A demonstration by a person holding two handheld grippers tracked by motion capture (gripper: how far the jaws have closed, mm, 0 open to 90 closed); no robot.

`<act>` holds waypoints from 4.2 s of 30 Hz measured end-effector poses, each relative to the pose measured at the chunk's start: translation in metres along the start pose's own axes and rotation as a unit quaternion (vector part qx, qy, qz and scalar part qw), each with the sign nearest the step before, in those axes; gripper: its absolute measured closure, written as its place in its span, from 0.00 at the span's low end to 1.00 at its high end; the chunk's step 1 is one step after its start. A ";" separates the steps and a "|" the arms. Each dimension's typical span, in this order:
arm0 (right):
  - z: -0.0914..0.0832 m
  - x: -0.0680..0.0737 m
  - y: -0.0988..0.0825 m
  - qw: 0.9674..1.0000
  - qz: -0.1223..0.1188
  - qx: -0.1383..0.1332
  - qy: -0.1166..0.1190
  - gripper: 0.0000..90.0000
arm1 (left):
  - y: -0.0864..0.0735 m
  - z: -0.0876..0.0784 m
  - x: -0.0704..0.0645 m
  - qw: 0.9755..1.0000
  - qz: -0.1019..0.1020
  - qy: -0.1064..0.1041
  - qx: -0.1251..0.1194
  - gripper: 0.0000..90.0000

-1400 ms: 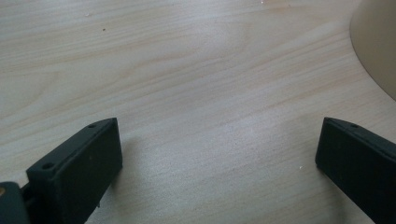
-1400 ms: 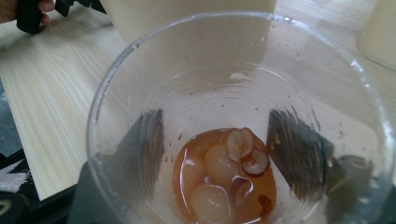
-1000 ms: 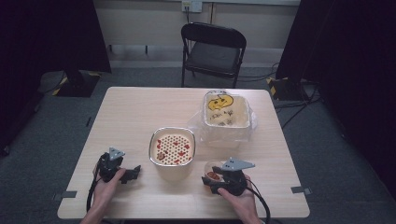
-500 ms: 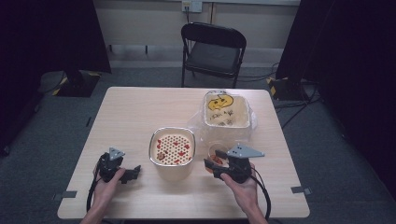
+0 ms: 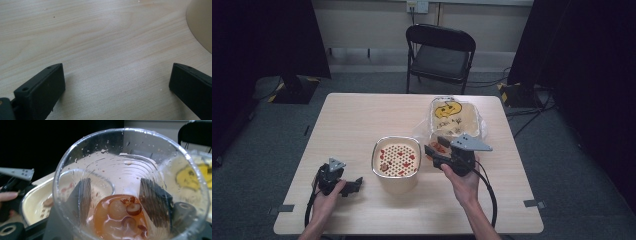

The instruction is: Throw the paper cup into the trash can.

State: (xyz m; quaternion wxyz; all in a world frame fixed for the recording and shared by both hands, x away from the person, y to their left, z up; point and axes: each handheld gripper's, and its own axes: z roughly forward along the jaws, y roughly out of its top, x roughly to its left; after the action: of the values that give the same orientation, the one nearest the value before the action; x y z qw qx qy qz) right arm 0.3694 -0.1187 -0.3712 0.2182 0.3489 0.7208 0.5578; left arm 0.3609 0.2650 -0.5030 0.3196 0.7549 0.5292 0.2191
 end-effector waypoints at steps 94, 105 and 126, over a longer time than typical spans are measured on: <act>0.088 0.093 -0.003 0.485 -0.819 0.160 -0.262 0.56 | 0.000 0.000 0.000 1.000 0.000 0.004 -0.001 0.00; 0.081 0.096 0.001 0.441 -0.843 0.153 -0.268 0.57 | 0.000 0.000 0.000 1.000 0.000 0.003 -0.001 0.00; 0.079 0.084 0.020 0.688 -0.669 0.143 -0.243 0.57 | 0.000 0.000 0.000 1.000 -0.001 0.003 -0.001 0.00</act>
State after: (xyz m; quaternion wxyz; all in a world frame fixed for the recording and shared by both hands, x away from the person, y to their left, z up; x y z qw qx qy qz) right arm 0.3741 -0.0018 -0.3684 0.6488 -0.0755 0.7555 0.0500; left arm 0.3610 0.2646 -0.5030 0.3191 0.7534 0.5306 0.2215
